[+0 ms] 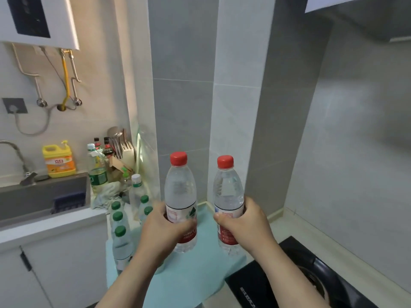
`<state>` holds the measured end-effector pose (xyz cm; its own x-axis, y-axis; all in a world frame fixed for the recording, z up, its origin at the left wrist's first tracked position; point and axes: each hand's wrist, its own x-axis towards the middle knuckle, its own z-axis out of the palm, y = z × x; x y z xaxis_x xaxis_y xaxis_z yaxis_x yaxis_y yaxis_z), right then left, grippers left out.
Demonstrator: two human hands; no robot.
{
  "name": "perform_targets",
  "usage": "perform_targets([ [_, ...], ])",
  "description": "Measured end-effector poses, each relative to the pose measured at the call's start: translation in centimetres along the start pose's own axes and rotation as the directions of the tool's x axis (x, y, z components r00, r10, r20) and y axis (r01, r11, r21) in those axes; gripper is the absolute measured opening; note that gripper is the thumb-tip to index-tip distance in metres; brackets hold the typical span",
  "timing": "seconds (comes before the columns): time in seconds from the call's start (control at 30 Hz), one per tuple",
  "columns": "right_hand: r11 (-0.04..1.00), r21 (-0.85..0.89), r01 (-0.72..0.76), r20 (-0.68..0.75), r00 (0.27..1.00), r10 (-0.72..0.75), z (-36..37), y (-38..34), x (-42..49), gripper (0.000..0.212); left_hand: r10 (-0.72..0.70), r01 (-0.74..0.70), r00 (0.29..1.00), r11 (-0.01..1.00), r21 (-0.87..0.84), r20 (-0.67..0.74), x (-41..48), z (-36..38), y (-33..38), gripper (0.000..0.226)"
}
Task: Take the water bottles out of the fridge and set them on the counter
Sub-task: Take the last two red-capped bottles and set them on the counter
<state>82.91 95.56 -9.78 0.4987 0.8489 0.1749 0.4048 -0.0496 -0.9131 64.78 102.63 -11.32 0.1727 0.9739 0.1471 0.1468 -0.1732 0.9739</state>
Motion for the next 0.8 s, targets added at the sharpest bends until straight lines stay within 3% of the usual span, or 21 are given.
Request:
perform_targets([
  [0.2, 0.997, -0.075, 0.008, 0.071, 0.997, -0.003, 4.0, 6.8, 10.7, 0.044, -0.169, 0.171, 0.974, 0.985, 0.005, -0.151, 7.9, 6.7, -6.9, 0.035],
  [0.43, 0.985, -0.141, -0.095, 0.191, 0.974, 0.121, 10.0, 17.0, 18.6, 0.024, -0.320, 0.330, 0.869, 0.943, -0.041, -0.377, 13.8, 11.9, -17.0, 0.024],
  [0.67, 0.977, -0.094, -0.192, 0.296, 0.931, 0.212, 14.9, 23.2, 21.5, 0.020, -0.436, 0.452, 0.767, 0.888, -0.085, -0.472, 16.4, 13.8, -24.8, 0.033],
  [0.8, 0.979, -0.092, -0.182, 0.332, 0.922, 0.202, 16.7, 25.0, 23.1, 0.019, -0.438, 0.455, 0.766, 0.886, -0.084, -0.470, 17.8, 14.2, -27.1, 0.033],
])
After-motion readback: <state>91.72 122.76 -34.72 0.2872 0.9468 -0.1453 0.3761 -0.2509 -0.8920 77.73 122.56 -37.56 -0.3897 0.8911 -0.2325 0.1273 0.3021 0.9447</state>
